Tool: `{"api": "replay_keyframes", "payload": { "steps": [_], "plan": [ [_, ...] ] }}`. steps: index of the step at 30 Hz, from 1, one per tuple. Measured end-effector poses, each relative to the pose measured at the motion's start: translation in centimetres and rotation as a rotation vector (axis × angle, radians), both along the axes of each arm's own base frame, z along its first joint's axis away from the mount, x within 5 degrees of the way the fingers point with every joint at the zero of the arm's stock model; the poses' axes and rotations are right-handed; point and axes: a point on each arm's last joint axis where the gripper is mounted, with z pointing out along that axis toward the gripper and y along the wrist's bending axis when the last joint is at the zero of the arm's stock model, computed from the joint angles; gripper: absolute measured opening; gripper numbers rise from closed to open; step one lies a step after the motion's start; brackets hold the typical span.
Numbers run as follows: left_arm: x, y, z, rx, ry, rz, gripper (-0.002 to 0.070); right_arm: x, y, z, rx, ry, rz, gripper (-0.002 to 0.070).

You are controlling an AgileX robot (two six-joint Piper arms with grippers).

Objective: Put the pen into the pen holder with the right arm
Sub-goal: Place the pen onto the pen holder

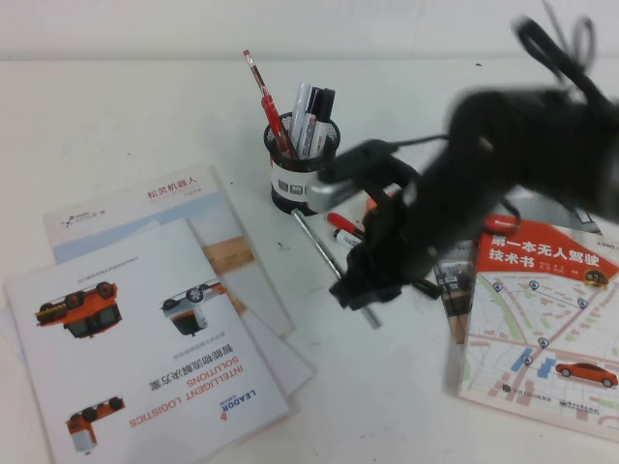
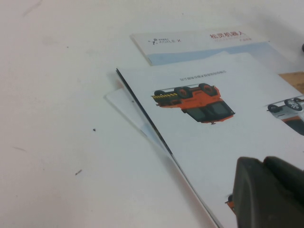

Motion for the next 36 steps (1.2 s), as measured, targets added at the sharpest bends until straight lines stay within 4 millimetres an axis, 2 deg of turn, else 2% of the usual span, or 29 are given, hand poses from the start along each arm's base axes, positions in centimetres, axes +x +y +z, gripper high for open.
{"api": "replay_keyframes", "payload": {
  "steps": [3,6,8,10,15,20,25,31,36],
  "plan": [
    [0.0,0.0,0.0,0.000,0.000,0.000,-0.0002,-2.6,-0.9,0.7,0.172,-0.150,-0.011,0.0083],
    [0.0,0.0,0.0,0.000,0.000,0.000,-0.0003,-5.1,-1.2,2.4,0.366,-0.390,-0.041,0.0083],
    [0.0,0.0,0.0,0.000,0.000,0.000,-0.0002,-5.9,-1.5,4.2,0.451,-0.564,-0.120,0.0083],
    [0.0,0.0,0.0,0.000,0.000,0.000,-0.0003,-6.3,-1.8,5.6,0.441,-0.698,-0.140,0.0083],
    [0.0,0.0,0.0,0.000,0.000,0.000,-0.0003,-5.6,-1.0,5.6,0.395,-0.758,-0.089,0.0083],
    [0.0,0.0,0.0,0.000,0.000,0.000,-0.0003,-3.6,0.6,5.7,0.393,-0.769,-0.100,0.0083],
    [0.0,0.0,0.0,0.000,0.000,0.000,-0.0003,-2.2,1.8,6.4,0.348,-0.857,-0.020,0.0083],
    [0.0,0.0,0.0,0.000,0.000,0.000,-0.0003,-2.1,1.9,7.0,0.335,-0.896,0.002,0.0083],
    [0.0,0.0,0.0,0.000,0.000,0.000,-0.0002,-1.7,1.6,7.1,0.332,-0.895,-0.078,0.0083]
  ]
}}
